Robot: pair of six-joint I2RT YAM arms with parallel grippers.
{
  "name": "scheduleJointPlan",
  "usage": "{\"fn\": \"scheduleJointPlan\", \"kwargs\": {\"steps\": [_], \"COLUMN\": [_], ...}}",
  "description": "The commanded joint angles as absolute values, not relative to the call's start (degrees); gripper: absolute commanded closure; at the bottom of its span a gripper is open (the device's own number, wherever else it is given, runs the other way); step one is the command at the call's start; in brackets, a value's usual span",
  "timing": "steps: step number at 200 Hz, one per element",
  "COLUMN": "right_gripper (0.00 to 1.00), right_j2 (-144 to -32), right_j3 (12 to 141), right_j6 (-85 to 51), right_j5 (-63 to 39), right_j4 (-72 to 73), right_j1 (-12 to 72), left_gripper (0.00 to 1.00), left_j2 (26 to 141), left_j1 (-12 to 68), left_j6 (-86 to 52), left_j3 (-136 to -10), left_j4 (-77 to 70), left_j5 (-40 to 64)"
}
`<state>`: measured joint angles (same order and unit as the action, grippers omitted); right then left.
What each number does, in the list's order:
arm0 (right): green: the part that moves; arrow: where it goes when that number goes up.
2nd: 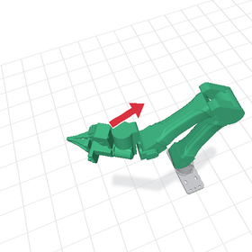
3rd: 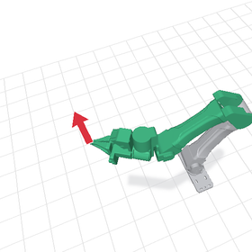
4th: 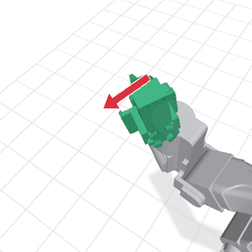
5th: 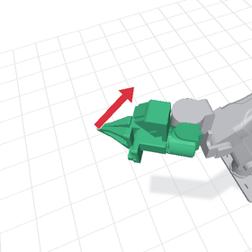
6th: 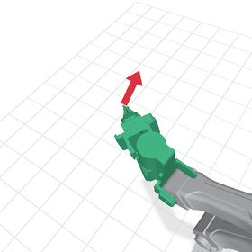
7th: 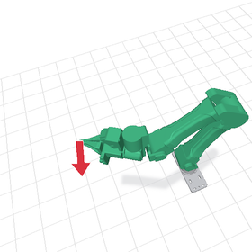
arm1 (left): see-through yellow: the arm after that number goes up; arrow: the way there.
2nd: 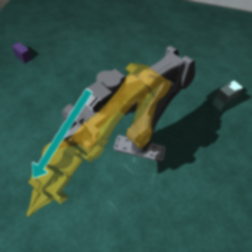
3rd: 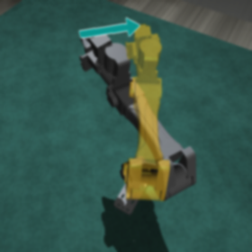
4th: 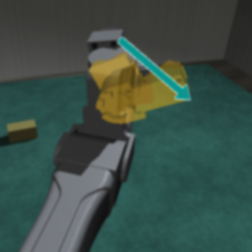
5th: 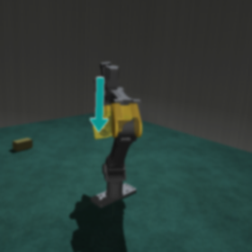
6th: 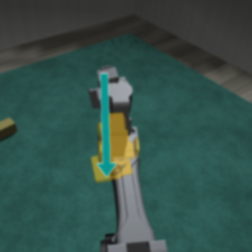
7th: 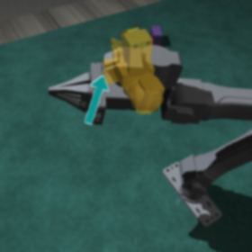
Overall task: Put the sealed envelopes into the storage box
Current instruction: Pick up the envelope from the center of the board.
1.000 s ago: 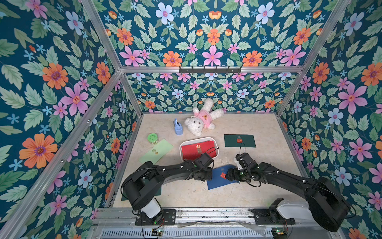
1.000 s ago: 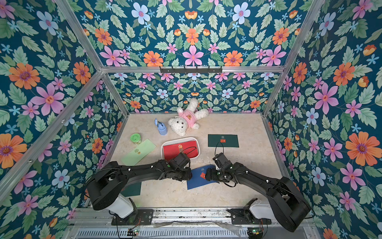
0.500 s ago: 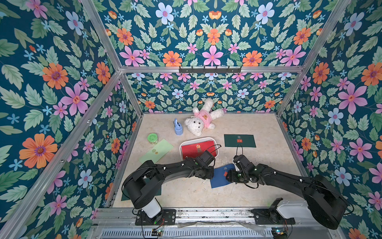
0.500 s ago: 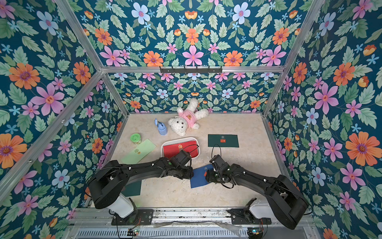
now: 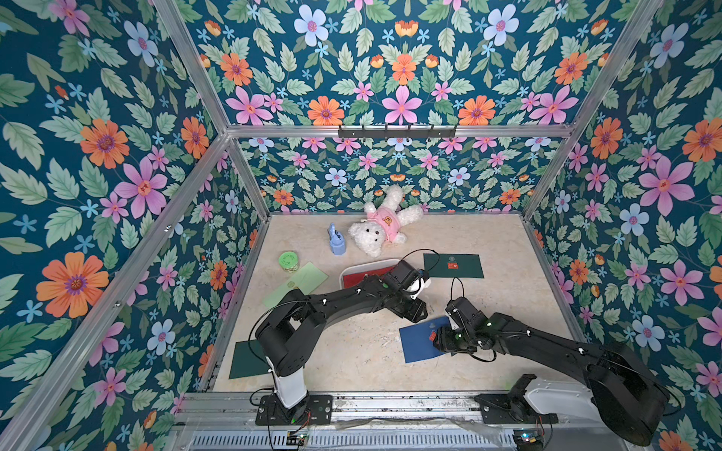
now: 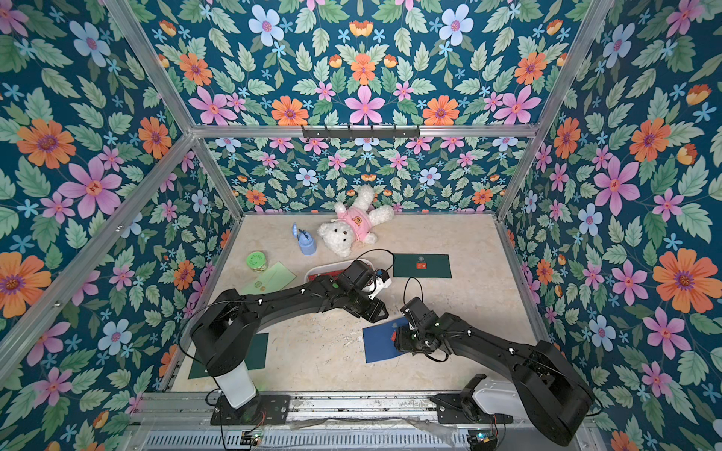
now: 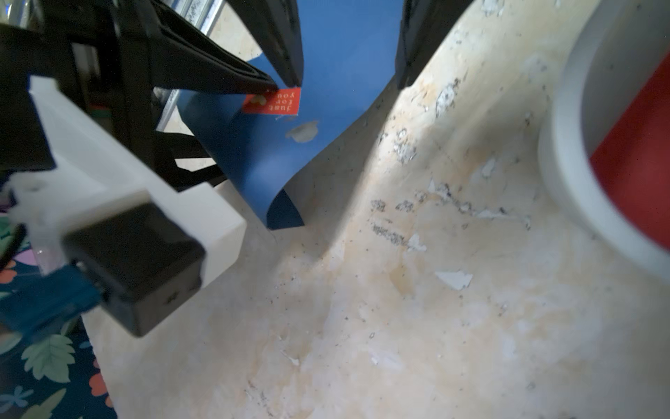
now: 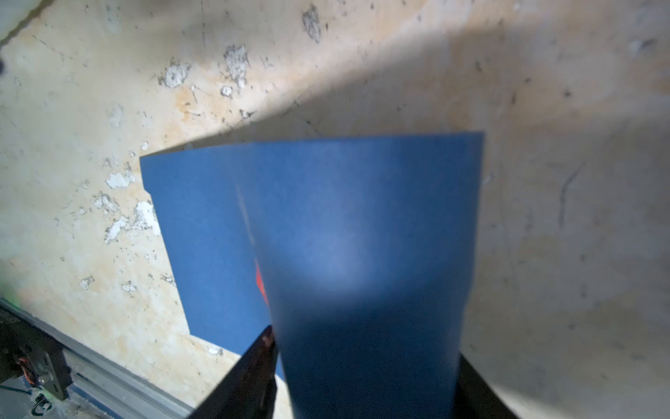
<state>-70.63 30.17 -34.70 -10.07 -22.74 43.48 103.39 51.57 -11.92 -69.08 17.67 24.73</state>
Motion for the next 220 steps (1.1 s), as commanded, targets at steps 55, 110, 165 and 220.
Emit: {"fn": "scheduleJointPlan", "kwargs": {"steps": [55,110,165,220], "right_gripper": [0.38,0.39,0.39,0.40], "right_j2": [-70.31,-70.24,-70.64,-71.72], "right_j3": [29.62,29.84,29.88,29.79], "right_j6": [-34.97,-34.85,-34.58,-34.16], "right_j5": [-11.59,-12.02,-12.04,-11.78], "right_j4": [-26.49,-26.29,-25.38,-24.54], "right_j1": [43.63,43.75,43.70,43.77], "left_gripper": [0.51,0.50,0.49,0.61], "left_j2": [109.12,111.52,114.16,113.60], "left_j1": [51.50,50.95,51.09,51.24], "left_j6": [-0.06,-0.36,1.72,4.92], "left_j3": [-71.90,-70.33,-69.41,-68.35], "left_j4": [14.91,9.62,11.16,14.15], "left_j5": [34.21,37.93,44.47,48.70]}}
